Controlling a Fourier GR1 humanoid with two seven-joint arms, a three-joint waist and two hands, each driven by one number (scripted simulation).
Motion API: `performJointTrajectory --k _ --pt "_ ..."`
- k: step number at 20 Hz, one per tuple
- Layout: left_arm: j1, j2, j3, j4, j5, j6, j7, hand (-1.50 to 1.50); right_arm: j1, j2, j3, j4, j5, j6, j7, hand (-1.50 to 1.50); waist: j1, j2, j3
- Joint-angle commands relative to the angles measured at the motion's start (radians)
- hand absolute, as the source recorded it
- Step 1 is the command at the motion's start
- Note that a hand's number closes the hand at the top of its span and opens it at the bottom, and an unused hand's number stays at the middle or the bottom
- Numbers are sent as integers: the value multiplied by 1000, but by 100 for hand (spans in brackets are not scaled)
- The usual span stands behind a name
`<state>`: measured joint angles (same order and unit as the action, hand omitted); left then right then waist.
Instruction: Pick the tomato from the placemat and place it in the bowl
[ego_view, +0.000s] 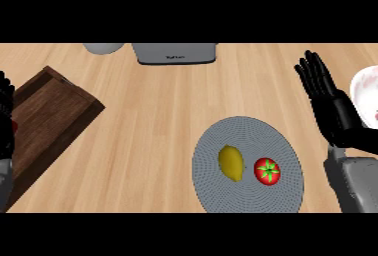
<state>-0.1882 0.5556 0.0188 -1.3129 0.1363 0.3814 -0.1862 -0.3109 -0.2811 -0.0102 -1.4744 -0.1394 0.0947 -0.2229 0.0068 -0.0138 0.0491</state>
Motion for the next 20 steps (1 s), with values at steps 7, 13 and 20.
performJointTrajectory --k 7,13,20 --pt "9 -163 -160 -55 65 -107 73 0 152 -162 161 63 448 -206 226 150 -85 14 -95" --pt "15 -230 -222 -101 102 -144 130 0 391 274 189 -148 388 -753 64 -150 -66 -2 -48" --pt "30 -240 -228 -138 99 -154 147 0 572 280 427 -370 788 -1029 251 -150 -22 9 -53"
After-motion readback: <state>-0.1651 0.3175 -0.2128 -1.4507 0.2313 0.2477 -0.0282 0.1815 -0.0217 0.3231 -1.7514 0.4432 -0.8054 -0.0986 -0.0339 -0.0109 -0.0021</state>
